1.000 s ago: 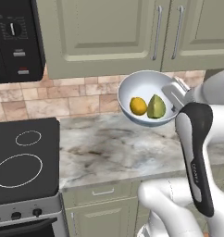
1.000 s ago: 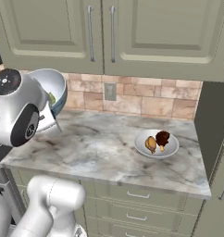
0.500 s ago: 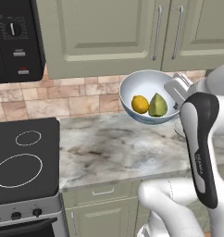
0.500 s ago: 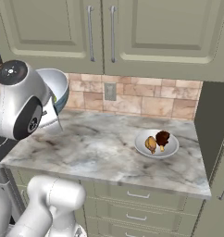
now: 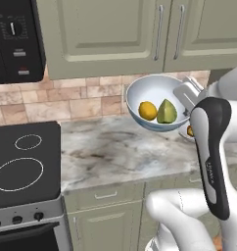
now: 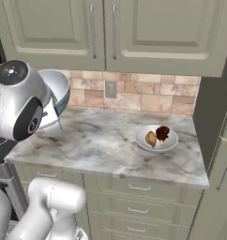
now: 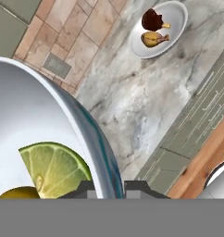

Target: Place the bowl with the lemon and lemon wedge on the second highest shelf of the fridge. Place the bowl with the chicken drumstick and steak on the top shelf of the fridge.

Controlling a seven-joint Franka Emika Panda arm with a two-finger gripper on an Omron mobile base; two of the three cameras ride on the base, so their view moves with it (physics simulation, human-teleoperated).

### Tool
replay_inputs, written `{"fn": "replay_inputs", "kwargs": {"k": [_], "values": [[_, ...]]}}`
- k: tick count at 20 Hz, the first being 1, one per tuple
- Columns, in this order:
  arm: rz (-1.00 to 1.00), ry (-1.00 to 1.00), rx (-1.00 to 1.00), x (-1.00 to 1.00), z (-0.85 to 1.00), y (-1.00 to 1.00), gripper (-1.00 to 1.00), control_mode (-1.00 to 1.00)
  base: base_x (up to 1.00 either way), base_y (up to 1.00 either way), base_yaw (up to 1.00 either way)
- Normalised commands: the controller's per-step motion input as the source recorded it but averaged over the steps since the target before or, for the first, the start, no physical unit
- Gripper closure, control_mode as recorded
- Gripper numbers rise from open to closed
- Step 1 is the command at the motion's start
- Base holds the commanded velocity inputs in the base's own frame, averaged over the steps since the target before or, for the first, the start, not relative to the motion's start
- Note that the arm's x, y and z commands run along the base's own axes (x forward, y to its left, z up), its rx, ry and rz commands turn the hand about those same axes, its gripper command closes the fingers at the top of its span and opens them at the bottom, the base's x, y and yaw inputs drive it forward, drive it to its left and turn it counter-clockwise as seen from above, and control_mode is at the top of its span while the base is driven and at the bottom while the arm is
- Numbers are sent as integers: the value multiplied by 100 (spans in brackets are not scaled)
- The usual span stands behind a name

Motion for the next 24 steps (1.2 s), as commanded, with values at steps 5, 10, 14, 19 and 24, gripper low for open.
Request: {"fn": "replay_inputs", "kwargs": {"k": [5, 10, 14, 19, 24], "values": [[0, 0, 0, 0, 0, 0, 100, 100, -26, -3, -33], [0, 0, 0, 0, 0, 0, 100, 100, -29, -10, -46], [0, 0, 0, 0, 0, 0, 100, 100, -46, -20, -59], [0, 0, 0, 0, 0, 0, 100, 100, -45, -30, -68], [0, 0, 0, 0, 0, 0, 100, 100, -46, -31, -69]]}}
